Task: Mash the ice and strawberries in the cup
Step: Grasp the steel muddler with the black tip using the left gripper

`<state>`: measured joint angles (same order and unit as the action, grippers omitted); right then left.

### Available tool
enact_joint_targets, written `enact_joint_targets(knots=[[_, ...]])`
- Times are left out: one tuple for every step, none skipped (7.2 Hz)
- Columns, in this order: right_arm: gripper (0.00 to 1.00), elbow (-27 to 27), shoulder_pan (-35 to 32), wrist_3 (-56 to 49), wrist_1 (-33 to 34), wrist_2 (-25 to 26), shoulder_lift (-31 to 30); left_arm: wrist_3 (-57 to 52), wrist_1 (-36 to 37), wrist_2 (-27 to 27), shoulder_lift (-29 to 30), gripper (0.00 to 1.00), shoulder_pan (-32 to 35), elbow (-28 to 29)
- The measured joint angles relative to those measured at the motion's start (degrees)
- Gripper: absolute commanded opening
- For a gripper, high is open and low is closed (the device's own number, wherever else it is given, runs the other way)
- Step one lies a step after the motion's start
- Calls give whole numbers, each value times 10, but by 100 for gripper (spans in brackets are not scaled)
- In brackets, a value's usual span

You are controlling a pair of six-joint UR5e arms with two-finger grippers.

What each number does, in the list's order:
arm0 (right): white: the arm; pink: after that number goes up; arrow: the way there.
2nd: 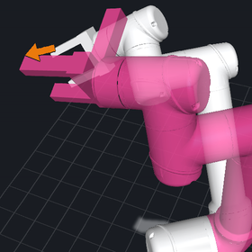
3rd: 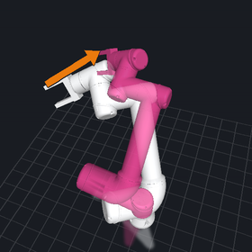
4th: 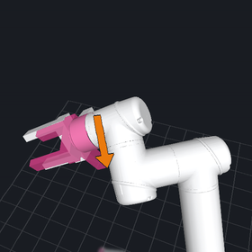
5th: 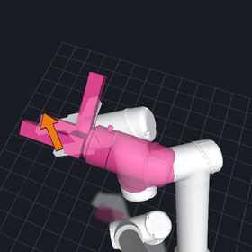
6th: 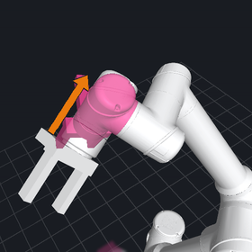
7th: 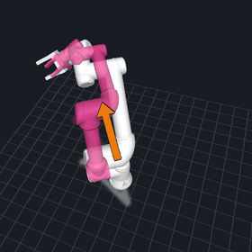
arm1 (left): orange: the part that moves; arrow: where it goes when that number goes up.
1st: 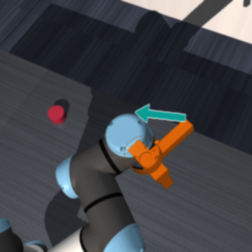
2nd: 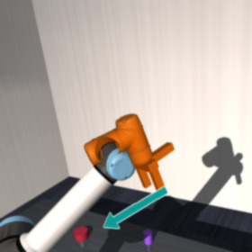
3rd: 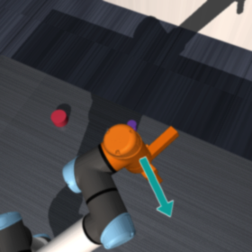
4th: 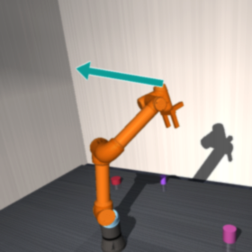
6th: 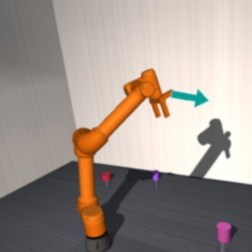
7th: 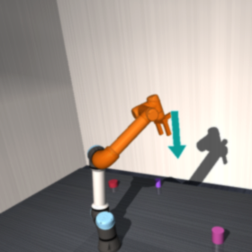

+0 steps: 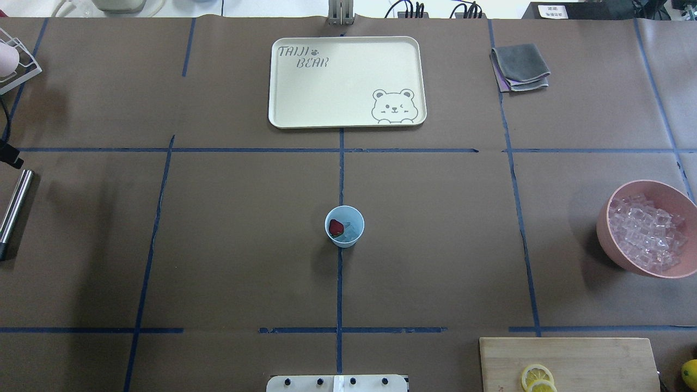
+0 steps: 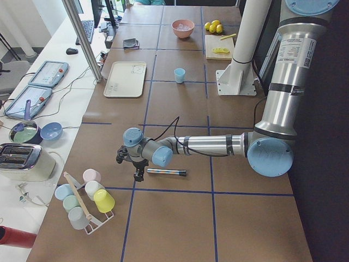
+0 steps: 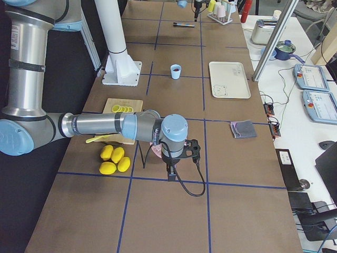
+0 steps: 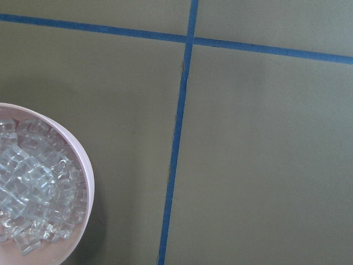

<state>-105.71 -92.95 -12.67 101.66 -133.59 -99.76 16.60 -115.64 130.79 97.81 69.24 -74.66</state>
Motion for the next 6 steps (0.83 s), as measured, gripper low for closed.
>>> enact_joint_targets(knots=[[100,0,0,0,0,0,0,13,-12,8,-5,88,-10,0],[100,0,0,-1,-1,0,0,26,-30,11,-12,88,-19,0],[100,0,0,-1,-1,0,0,37,-50,12,-19,87,-29,0],[100,1,0,-1,-1,0,0,45,-65,12,-25,83,-39,0],[100,1,0,-2,-1,0,0,50,-72,11,-29,39,-45,0],[100,1,0,-3,-1,0,0,51,-76,11,-30,6,-47,-1]])
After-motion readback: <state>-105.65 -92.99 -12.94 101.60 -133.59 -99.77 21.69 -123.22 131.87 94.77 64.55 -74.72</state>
